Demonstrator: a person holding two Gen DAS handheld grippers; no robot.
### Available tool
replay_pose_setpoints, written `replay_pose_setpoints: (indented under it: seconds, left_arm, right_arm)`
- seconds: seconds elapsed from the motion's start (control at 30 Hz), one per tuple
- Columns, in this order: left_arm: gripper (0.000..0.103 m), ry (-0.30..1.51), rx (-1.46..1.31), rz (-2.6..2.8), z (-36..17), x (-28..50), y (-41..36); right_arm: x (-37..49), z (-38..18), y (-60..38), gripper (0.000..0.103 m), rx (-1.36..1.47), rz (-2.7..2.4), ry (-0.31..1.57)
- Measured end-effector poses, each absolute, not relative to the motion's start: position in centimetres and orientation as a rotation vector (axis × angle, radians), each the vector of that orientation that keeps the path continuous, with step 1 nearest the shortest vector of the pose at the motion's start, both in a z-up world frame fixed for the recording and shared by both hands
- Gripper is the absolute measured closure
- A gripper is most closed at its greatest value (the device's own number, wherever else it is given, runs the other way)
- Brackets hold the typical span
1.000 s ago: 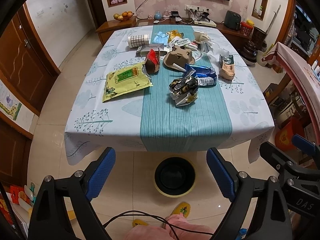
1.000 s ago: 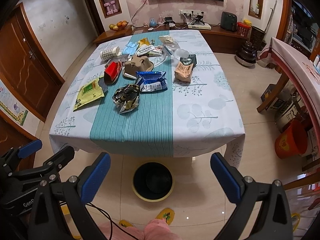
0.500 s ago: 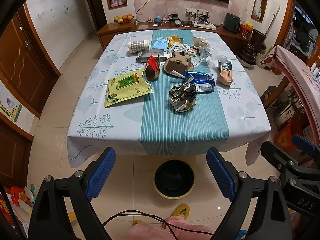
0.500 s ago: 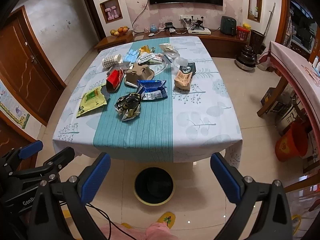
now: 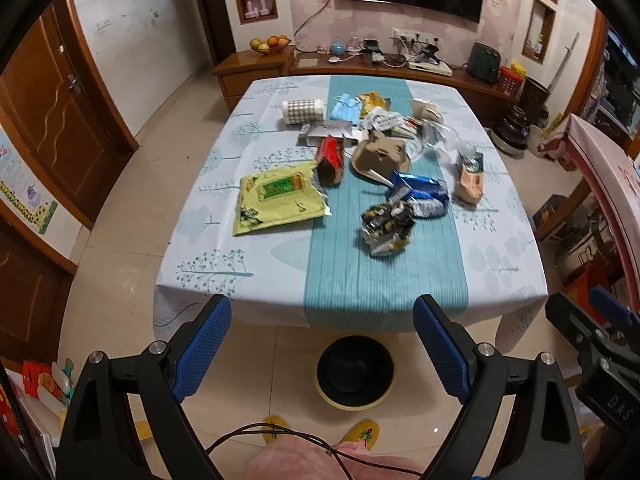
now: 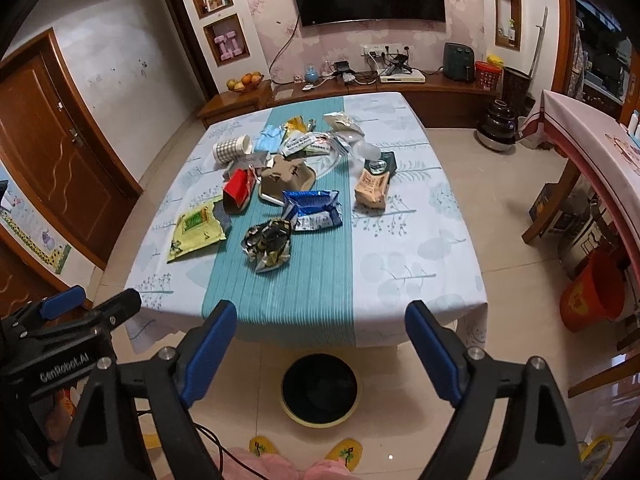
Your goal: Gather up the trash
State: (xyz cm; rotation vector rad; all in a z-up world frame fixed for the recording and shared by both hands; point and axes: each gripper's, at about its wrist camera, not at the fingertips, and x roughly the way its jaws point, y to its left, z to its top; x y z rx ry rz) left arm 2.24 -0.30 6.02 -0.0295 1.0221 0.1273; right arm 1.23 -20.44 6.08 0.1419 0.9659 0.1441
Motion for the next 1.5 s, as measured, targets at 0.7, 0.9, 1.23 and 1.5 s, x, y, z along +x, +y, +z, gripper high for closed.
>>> replay_pose_setpoints:
  seconds: [0.7, 0.9, 1.23, 1.5]
  left_arm:
    - [0.012, 1.159, 0.166, -0.141, 0.2, 18.9, 8.9]
    - [0.012, 1.226, 0.273, -0.308, -3.7, 24.7, 10.4]
    - [0.012, 1.356, 0.437, -0.569, -11.1, 30.8, 10.5]
    - [0.012, 1.419, 0.430, -0.695, -13.9, 33.6, 9.7]
  right_arm:
    - [13.0, 0.1, -14.2, 0.020, 0.286, 0.148, 1.112]
    - [16.5, -4.2, -11.8, 0.020, 0.398, 0.065, 1.196]
    - [19.4, -8.6, -8.6, 0.030, 0.383, -0.047, 1.268]
    - [20.0, -9.5, -7.2, 0.035, 0.307, -0.093, 1.253]
